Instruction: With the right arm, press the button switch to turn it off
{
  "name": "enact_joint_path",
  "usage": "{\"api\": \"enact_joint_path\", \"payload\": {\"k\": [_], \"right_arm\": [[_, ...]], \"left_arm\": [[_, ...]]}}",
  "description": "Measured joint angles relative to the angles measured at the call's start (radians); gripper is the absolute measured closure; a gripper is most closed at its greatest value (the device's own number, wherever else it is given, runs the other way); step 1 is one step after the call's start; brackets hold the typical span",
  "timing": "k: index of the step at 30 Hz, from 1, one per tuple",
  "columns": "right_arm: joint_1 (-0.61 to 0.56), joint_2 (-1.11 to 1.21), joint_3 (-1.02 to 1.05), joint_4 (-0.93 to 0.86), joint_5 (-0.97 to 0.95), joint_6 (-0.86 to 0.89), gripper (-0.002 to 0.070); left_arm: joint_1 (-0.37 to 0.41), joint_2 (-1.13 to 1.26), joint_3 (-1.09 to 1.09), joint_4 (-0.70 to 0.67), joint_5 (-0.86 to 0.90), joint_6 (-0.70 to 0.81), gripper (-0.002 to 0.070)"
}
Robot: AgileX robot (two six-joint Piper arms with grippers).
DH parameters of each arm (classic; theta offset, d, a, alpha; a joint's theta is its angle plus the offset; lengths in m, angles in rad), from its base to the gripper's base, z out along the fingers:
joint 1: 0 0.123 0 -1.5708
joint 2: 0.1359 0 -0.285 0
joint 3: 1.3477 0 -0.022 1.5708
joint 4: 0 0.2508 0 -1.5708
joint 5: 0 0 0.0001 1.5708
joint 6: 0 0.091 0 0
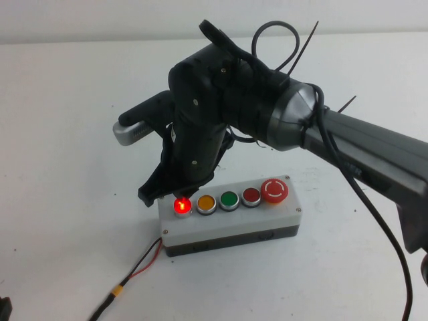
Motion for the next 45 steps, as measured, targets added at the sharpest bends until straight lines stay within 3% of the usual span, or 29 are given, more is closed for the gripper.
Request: {"api": "enact_joint_path", "payload": {"k": [15,26,34,45], "right_arm": [[-0.001,0.033,-0.012,0.066,-0.023,-0.035,0.0692],[-0.001,-0.034,-0.02,0.007,-0.004,-0.041,0.0692],[-0.001,-0.265,0.076,-0.024,-0.003,-0.055,0.0692],[-0.001,-0.824,0.514,-0.125,0.01,-0.01,0.0692]], "left_arm": [[0.0,0.0,0.0,0.0,0.0,0.0,0.0677],[0.0,0.0,0.0,0.0,0.0,0.0,0.0677],[0.0,0.0,0.0,0.0,0.0,0.0,0.0677],[0.0,0.0,0.0,0.0,0.0,0.0,0.0677]]}}
